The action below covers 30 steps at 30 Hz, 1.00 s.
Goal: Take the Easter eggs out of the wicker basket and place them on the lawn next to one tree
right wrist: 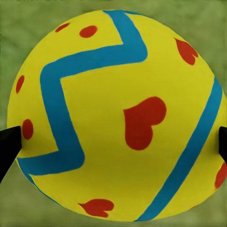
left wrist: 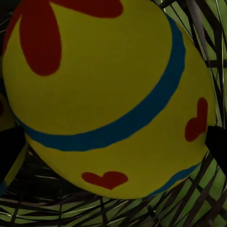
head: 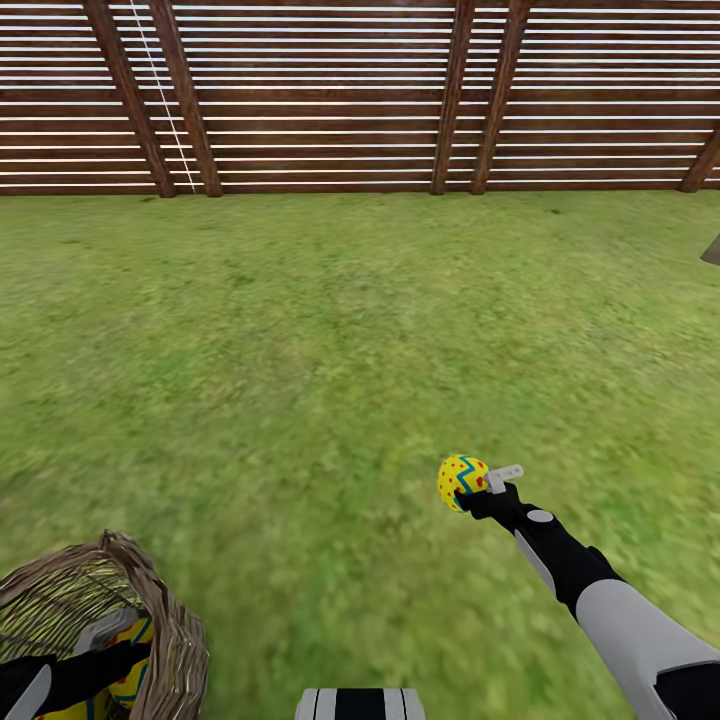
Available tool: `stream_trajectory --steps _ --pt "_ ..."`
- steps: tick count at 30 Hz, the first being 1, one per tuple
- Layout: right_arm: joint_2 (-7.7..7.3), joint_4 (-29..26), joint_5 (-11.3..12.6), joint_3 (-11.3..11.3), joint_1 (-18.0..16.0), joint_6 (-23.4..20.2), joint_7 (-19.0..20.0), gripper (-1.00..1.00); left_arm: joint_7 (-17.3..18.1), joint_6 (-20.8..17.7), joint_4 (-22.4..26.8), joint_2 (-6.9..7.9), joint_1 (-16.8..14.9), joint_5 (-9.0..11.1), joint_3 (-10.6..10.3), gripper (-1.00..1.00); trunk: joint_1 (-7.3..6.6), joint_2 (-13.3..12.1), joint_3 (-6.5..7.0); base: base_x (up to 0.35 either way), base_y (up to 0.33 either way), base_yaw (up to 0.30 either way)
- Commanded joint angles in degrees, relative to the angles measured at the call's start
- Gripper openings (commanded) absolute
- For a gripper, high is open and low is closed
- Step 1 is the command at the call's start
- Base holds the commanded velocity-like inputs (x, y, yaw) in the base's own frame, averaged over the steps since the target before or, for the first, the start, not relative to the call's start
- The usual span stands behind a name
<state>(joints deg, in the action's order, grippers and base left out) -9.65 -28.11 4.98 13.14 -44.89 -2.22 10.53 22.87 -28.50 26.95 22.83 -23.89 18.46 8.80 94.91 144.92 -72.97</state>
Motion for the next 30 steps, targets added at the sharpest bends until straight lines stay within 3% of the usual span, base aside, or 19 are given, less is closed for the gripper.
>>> stream_trajectory --steps 1,18,30 --pt "-0.06 -0.06 0.53 0.31 -0.02 -0.24 0.04 -1.0 0.07 -0.41 -0.04 -0.14 0.07 -0.2 0.07 -1.0 0.01 0.01 -0.05 0.0 0.0 0.0" --pt "-0.01 -0.1 0.47 0.4 -0.02 -0.27 0.1 -1.0 0.14 -0.17 -0.14 -0.86 0.07 -0.44 -0.01 -1.0 0.01 0.01 -0.05 0.0 0.0 0.0" --pt "0.22 0.06 0.47 0.4 -0.02 -0.33 0.1 -1.0 -0.02 -0.22 -0.32 -0.79 0.07 -0.36 0.16 -1.0 -0.3 -0.15 2.61 0.0 0.0 0.0"
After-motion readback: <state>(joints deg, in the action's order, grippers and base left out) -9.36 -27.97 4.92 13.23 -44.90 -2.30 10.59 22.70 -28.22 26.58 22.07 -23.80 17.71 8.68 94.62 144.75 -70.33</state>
